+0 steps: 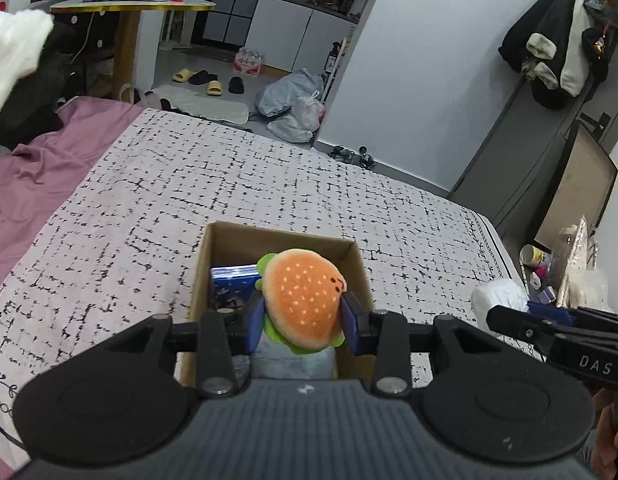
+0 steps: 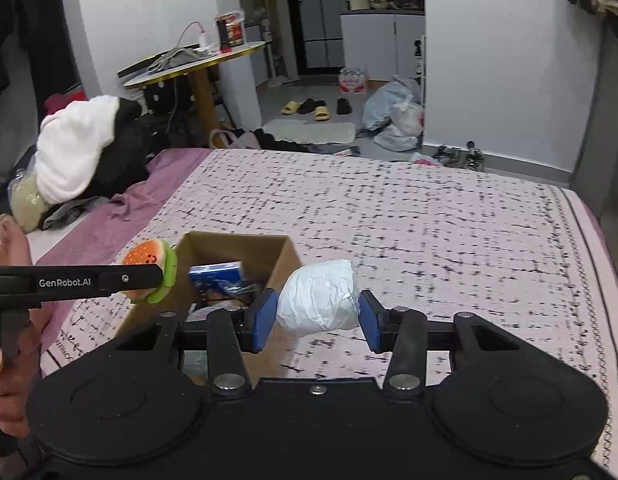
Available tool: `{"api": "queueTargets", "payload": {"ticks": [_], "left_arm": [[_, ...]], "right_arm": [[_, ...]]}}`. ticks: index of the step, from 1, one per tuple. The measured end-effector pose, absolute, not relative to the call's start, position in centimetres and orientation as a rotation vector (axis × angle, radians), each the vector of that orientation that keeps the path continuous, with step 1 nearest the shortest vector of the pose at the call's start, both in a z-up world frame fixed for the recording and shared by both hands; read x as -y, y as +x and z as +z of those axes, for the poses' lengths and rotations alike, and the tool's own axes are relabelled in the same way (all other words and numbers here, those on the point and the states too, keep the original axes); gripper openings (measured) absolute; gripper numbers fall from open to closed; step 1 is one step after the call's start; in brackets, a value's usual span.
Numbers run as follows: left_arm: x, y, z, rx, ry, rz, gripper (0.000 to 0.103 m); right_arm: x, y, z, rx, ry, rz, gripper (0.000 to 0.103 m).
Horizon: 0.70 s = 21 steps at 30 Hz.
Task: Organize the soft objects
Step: 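Carry the burger plush over the box with the left tool while the right tool carries the white bag, then drop the burger plush into the box with the left tool while the right tool releases the white bag there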
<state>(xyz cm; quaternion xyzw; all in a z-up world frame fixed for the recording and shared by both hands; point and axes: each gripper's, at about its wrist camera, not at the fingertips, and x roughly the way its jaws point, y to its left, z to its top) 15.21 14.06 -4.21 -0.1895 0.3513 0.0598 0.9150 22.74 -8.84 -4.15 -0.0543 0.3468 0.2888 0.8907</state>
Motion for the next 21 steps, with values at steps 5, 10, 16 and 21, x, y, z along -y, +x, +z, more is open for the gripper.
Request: {"api": "queueTargets", "payload": {"ticks": [5, 10, 16, 21], "left_arm": [[-14.7, 14.7, -4.1, -0.734, -0.39, 0.105, 0.039], [-14.7, 14.3, -3.8, -0.742, -0.387, 0.068, 0.041], [-14.9, 14.1, -3.6, -0.746, -0.403, 0.069, 0.044], [-15.4, 13.8, -3.3, -0.737, -0.424, 0.07, 0.05]], "right_arm": [[7.2, 22.1, -4.2, -0.726, -0.115, 0.636, 0.044], [6.0, 21.7, -4.0, -0.731, -0.112, 0.661, 0.044], [4.8, 21.3, -4.0, -0.742, -0.101, 0.684, 0.044], [3.6, 21.1, -4.2, -0.754, -0.101, 0.698, 0.044]]}}
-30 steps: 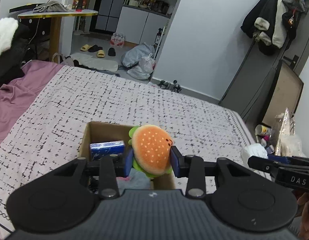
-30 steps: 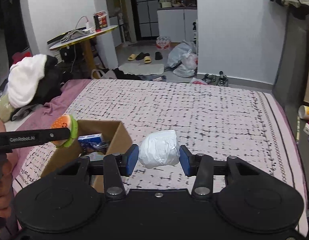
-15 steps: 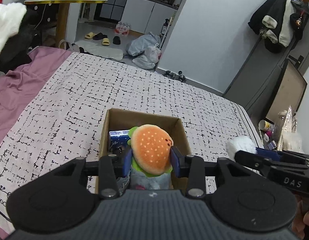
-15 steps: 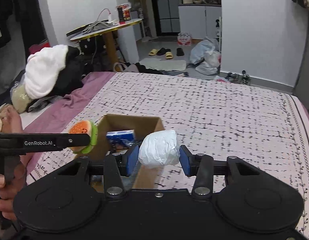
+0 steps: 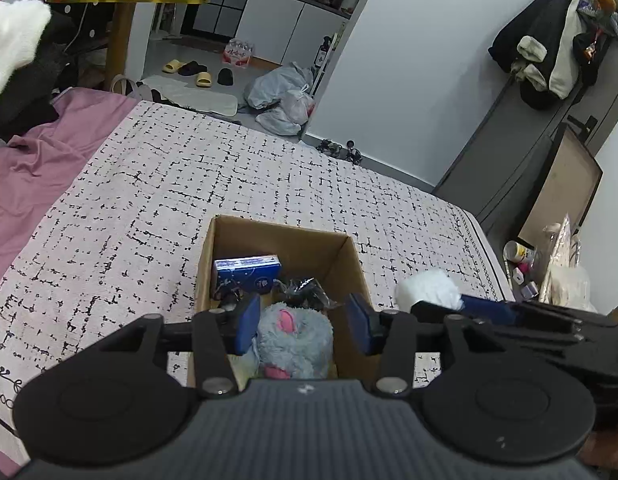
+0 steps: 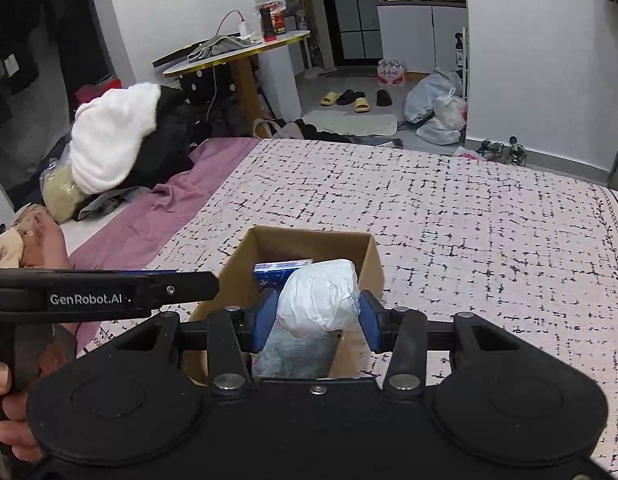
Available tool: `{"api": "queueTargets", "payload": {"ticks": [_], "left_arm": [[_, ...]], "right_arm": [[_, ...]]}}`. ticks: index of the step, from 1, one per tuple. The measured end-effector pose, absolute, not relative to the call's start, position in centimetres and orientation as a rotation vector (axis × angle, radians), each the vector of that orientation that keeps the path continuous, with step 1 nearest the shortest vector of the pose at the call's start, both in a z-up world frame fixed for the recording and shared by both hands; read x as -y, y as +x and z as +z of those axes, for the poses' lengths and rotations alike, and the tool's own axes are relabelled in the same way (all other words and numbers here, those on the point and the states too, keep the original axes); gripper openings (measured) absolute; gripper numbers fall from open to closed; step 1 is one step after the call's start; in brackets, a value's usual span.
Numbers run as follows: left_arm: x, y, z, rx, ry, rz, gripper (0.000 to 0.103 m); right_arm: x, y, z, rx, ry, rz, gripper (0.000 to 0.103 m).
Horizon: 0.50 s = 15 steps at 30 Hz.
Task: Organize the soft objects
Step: 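Drop the burger plush into the box with the left tool while the right tool releases the white bag there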
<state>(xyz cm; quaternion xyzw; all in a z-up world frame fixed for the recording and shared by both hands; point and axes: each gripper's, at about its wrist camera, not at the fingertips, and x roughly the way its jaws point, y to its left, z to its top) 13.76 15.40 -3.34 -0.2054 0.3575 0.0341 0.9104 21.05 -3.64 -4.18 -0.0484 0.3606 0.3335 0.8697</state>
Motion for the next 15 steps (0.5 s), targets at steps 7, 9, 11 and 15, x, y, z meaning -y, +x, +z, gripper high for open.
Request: {"api": "queueTargets", "payload": {"ticks": [7, 9, 11, 15], "left_arm": [[-15.9, 13.6, -3.1, -0.723, -0.442, 0.088, 0.055], [-16.1, 13.6, -3.1, -0.72, -0.445, 0.092, 0.058], [-16.1, 13.7, -3.2, -0.724, -0.445, 0.097, 0.059], [-16.2, 13.9, -3.5, -0.735, -0.449, 0.099, 0.063]], "right_arm": [[2.7, 20.6, -4.8, -0.791, -0.094, 0.715, 0.044], [2.4, 20.6, -5.1, -0.806, -0.092, 0.723, 0.046], [2.1, 20.6, -5.4, -0.822, -0.085, 0.733, 0.048], [2.1, 20.6, -6.1, -0.856, -0.081, 0.722, 0.053]]}}
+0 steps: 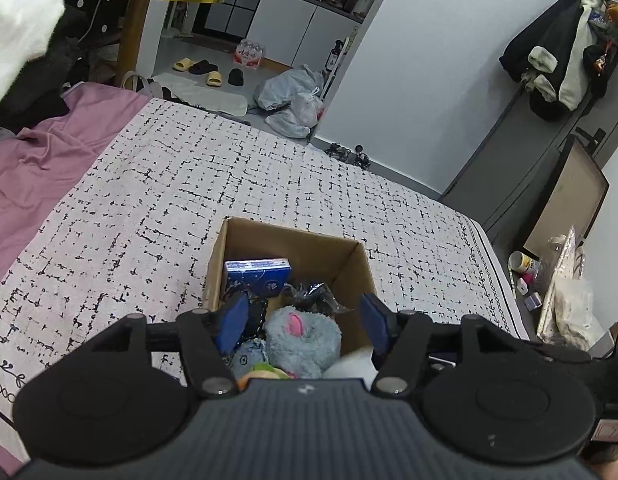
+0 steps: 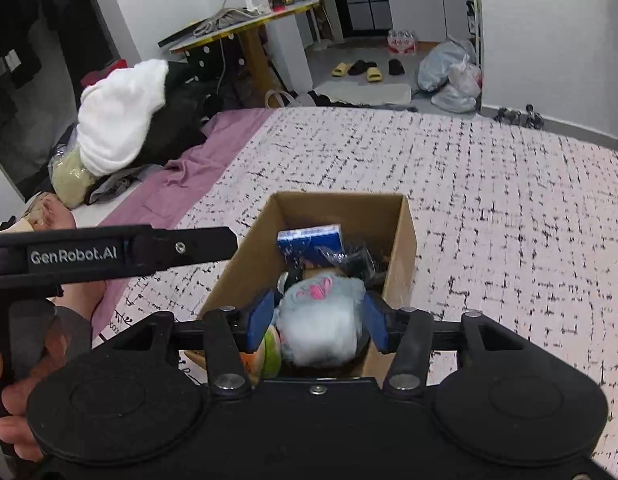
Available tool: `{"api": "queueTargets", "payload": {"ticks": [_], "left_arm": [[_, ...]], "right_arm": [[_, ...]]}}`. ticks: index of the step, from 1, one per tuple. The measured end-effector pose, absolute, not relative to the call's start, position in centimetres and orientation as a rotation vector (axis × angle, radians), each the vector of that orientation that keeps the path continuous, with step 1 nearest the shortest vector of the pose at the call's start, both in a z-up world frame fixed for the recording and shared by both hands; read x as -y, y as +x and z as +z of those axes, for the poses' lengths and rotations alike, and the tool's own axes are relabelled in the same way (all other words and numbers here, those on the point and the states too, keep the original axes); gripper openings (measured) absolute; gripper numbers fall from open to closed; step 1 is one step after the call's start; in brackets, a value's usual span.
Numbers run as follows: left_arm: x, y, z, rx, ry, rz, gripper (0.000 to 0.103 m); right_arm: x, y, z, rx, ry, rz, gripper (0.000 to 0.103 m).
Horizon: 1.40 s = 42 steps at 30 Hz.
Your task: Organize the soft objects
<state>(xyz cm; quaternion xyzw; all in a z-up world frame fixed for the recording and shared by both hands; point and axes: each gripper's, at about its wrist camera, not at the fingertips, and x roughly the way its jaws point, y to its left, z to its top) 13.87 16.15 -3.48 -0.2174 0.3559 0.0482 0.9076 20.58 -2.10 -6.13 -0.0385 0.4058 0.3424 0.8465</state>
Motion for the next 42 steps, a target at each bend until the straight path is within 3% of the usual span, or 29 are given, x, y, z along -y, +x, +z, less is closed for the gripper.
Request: {"api": "queueTargets", "payload": {"ticks": [5, 10, 13, 17, 29, 42], "left_arm": [[-15.2, 14.3, -3.4, -0.735, -0.415, 0.087, 0.08], [-13.5, 14.9, -3.4, -0.751, -0.402, 0.036, 0.083], [-12.1, 15.2, -3.5, -0.769, -0.382, 0.01, 0.091], [-10.4, 15.1, -3.4, -0.78, -0.4, 0.019, 0.093], [-5.4, 14.0, 0.9, -0.795, -0.263, 0.011, 0.102], [-1.2, 10.3, 4.1, -0.778, -0.166, -0.067, 0.103]], "right_arm": [[3.3, 20.5, -6.0, -0.859, -0.078, 0.697, 0.056], [5.7, 20.7, -5.7, -0.857, -0.068, 0.663, 0.064], [7.6, 20.7, -5.3, -0.855, -0.047, 0.639, 0.071], [10.3, 20.6, -4.5, -0.847, -0.008, 0.615, 0.083], [16.9, 19.7, -1.5, -0.804, 0.092, 0.55, 0.103], [20.7, 16.8, 1.1, -0.78, 0.146, 0.502, 0.103]]}}
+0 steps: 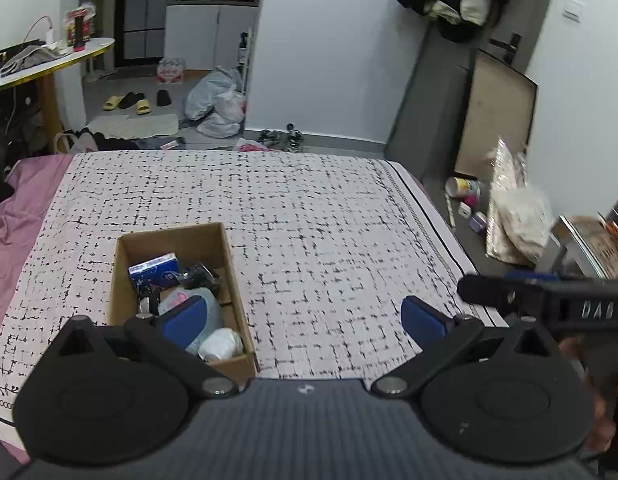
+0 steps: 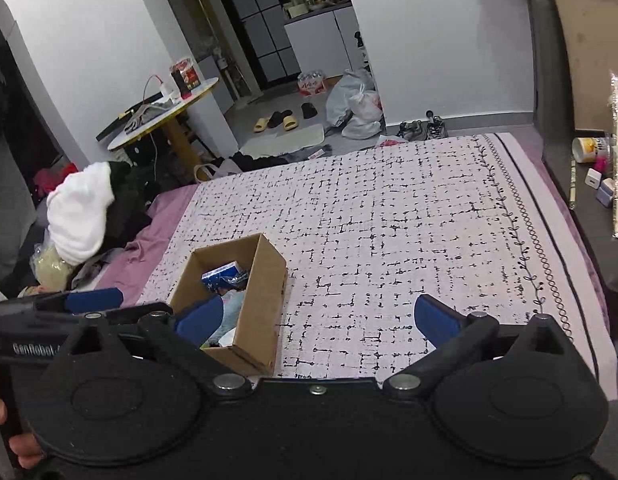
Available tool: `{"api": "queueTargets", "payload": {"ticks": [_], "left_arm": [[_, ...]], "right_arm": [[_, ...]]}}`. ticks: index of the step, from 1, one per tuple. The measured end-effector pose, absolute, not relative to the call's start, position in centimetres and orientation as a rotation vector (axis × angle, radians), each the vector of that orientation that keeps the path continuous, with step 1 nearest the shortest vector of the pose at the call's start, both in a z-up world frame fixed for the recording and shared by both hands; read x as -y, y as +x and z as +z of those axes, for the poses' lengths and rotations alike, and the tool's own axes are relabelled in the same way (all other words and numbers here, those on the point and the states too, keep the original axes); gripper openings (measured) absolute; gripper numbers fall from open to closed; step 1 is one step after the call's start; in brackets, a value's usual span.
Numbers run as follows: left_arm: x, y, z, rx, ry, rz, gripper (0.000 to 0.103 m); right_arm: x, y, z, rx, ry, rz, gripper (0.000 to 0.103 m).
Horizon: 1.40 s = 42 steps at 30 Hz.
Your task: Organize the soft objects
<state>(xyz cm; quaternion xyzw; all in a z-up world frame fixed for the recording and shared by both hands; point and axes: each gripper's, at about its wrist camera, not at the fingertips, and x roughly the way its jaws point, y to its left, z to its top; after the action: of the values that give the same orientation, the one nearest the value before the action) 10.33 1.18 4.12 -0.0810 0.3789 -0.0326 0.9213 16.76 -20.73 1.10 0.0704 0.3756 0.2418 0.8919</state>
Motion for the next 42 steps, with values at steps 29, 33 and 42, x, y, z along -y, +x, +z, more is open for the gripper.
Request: {"api": "queueTargets", "payload": {"ticks": [29, 33, 42], "left_arm": [[3.2, 3.0, 6.5, -0.743, -0.075, -0.101, 0.103], [3.5, 2.5, 6.4, -0.744, -0.074, -0.102, 0.103], [3.3, 1.4, 6.1, -0.746, -0.081, -0.09, 0.103]], "right_arm": [[23.8, 9.2, 3.8, -0.764, 0.143, 0.496, 0.103], [23.6, 8.2, 4.1, -0.747, 0.118, 0.504, 0.103], [23.4, 7.2, 4.1, -0.746, 0.095, 0.51, 0.103]]}}
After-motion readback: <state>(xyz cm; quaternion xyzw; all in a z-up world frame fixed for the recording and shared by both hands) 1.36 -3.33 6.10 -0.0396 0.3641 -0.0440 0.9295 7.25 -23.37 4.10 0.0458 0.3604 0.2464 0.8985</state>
